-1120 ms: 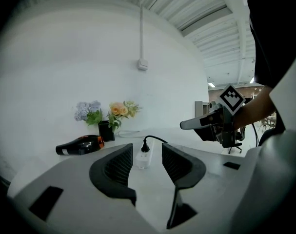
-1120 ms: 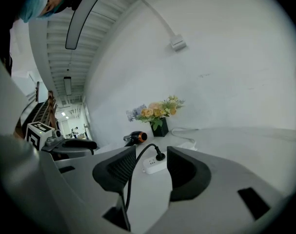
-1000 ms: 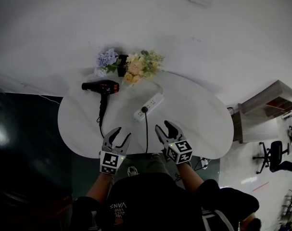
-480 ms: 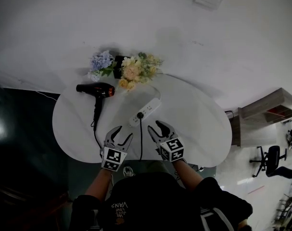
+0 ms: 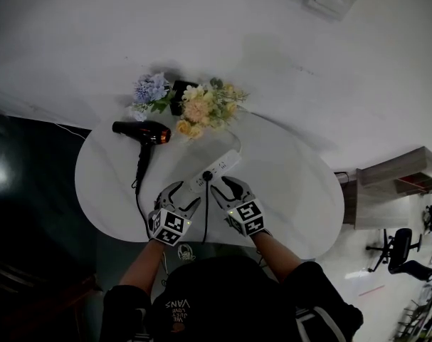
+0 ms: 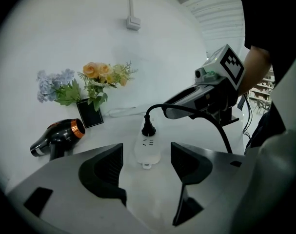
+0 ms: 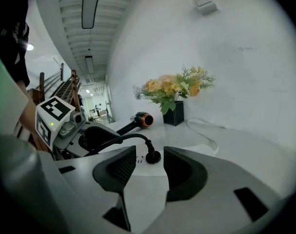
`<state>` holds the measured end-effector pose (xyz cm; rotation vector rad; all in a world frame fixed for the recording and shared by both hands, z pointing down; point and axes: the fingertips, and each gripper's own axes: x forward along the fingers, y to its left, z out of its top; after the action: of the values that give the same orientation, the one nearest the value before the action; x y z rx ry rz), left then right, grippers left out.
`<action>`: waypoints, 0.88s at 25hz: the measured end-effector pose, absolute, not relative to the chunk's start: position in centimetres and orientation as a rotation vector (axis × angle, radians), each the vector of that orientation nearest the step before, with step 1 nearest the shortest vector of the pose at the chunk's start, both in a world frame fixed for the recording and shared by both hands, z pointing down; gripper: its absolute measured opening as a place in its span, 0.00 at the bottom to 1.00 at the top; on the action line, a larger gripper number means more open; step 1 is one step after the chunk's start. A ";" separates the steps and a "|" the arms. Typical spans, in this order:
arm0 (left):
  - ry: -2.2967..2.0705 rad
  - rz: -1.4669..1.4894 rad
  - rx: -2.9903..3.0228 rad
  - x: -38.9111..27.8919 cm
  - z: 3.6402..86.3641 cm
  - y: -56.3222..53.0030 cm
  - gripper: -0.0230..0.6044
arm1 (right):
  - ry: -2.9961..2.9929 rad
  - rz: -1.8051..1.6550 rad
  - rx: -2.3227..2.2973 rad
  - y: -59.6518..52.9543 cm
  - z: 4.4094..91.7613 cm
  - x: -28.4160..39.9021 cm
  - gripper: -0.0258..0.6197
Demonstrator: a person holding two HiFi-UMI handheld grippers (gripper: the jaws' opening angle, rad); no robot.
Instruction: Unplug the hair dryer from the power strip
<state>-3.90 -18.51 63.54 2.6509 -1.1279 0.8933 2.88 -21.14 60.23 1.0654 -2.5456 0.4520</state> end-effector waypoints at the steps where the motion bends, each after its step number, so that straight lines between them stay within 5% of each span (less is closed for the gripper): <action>1: -1.113 0.918 2.654 -3.7 63.9 -18.7 0.53 | -2.547 0.452 1.048 -21.3 60.5 2.6 0.32; 22: -0.882 1.151 2.732 -1.7 67.3 -21.5 0.54 | -2.581 0.363 0.828 -24.3 63.4 0.1 0.27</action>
<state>-1.73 -21.50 67.33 2.7324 -0.8822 1.1509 0.07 -24.32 63.40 0.8278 -2.5808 0.3628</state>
